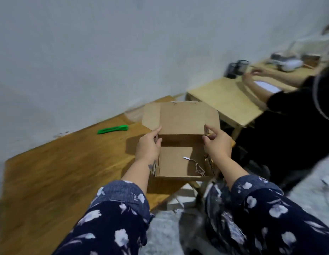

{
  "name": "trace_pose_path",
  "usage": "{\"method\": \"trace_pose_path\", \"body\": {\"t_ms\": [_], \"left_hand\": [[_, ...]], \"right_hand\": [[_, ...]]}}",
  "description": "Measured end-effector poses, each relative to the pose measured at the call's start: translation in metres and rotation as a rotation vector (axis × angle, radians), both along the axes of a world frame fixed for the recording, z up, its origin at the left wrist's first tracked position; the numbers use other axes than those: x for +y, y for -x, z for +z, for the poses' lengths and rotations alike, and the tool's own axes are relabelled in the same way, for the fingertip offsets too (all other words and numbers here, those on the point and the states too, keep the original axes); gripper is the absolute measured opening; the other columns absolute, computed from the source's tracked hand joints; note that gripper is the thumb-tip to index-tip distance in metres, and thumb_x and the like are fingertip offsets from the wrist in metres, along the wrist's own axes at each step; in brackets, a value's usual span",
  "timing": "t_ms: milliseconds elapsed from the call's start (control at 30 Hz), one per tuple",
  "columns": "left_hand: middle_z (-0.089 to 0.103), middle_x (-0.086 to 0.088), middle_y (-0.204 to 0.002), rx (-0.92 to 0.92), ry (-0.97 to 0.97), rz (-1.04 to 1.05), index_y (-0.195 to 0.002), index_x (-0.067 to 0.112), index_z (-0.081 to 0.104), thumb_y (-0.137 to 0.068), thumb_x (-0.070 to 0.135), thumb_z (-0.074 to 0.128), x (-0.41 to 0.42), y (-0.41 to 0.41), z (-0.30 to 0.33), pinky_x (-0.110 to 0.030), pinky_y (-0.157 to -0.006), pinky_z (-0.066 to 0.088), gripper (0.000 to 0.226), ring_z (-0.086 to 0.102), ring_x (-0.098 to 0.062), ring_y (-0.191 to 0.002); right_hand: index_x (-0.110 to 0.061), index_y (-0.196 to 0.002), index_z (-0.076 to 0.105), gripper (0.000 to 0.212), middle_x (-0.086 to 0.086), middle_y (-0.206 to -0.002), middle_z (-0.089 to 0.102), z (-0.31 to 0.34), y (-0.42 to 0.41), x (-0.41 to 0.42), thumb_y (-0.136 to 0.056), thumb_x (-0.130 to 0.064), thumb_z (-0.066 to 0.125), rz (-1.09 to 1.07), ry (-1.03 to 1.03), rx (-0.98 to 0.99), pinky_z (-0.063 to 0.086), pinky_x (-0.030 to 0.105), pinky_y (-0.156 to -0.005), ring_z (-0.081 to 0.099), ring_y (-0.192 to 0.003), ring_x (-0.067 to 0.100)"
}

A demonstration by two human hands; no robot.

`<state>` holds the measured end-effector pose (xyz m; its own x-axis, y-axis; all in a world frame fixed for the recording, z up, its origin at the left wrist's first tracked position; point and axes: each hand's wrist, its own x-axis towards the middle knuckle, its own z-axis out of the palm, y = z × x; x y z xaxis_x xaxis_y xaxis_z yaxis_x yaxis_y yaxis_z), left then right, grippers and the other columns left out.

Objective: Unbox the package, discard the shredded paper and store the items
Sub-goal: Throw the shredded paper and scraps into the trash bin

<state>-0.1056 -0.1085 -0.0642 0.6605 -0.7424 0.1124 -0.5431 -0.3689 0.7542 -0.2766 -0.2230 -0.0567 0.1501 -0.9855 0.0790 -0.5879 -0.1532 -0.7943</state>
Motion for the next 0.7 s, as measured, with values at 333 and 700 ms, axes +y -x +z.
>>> {"method": "trace_pose_path", "body": {"t_ms": [333, 700], "left_hand": [[0.055, 0.001, -0.137, 0.063, -0.068, -0.442, -0.138, 0.031, 0.049, -0.093, 0.017, 0.059, -0.116, 0.172, -0.033, -0.014, -0.091, 0.032, 0.049, 0.051, -0.018, -0.124], [0.049, -0.004, -0.142, 0.207, -0.472, -0.599, -0.143, 0.022, 0.042, -0.095, 0.006, 0.049, -0.193, 0.301, -0.189, -0.019, -0.099, 0.032, 0.051, 0.046, -0.022, -0.128]], "right_hand": [[-0.029, -0.126, 0.06, 0.04, 0.001, -0.085, 0.065, -0.036, 0.205, -0.045, -0.087, -0.018, 0.063, -0.375, -0.027, 0.055, 0.046, 0.029, -0.076, 0.062, -0.088, 0.021], [-0.025, -0.128, 0.059, 0.042, 0.004, -0.086, 0.064, -0.195, 0.336, -0.093, -0.088, -0.012, 0.058, -0.49, -0.383, 0.134, 0.046, 0.026, -0.074, 0.059, -0.082, 0.019]]}}
